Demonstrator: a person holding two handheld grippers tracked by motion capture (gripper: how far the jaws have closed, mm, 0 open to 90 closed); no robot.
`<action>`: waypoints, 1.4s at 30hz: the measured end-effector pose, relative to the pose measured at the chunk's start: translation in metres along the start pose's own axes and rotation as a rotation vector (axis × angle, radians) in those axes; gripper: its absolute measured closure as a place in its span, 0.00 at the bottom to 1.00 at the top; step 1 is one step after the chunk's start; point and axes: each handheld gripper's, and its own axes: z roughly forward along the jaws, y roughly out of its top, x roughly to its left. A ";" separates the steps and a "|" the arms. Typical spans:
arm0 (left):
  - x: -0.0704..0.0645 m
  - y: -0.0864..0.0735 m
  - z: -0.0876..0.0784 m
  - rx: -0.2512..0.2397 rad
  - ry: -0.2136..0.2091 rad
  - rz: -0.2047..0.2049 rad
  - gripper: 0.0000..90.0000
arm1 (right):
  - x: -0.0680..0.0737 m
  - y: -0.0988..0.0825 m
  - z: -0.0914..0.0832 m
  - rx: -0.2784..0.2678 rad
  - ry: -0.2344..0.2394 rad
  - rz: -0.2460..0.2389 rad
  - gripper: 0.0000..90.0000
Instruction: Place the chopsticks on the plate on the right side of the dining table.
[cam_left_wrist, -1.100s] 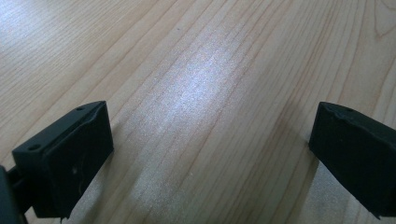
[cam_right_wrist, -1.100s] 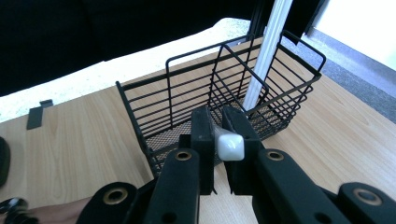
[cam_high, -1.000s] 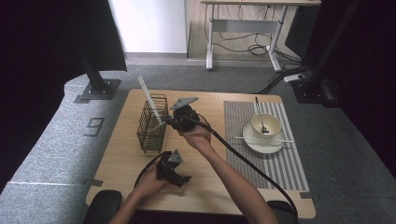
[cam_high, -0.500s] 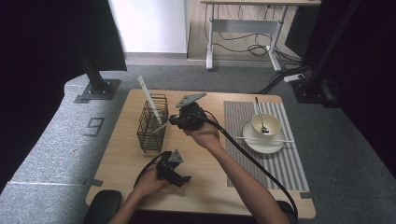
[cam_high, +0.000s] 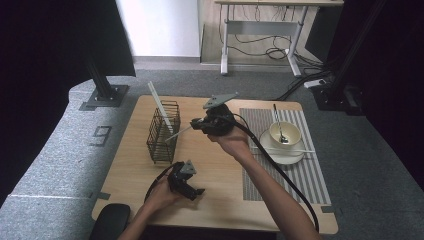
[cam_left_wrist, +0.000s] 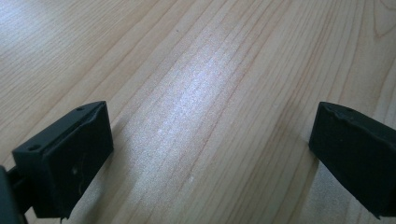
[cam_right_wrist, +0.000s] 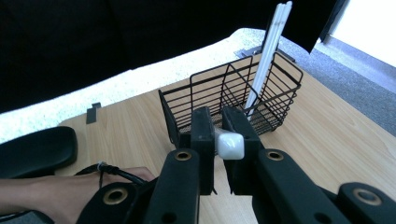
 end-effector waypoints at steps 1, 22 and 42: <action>0.000 0.000 0.000 0.000 0.000 0.001 0.00 | -0.001 0.000 -0.004 -0.005 -0.001 0.005 0.91; 0.002 0.009 -0.008 0.025 0.036 -0.035 0.09 | -0.010 -0.006 -0.071 -0.028 -0.079 0.020 0.91; -0.002 0.027 -0.036 -0.249 -0.010 0.023 0.46 | 0.013 -0.039 -0.051 0.135 0.016 -0.003 0.91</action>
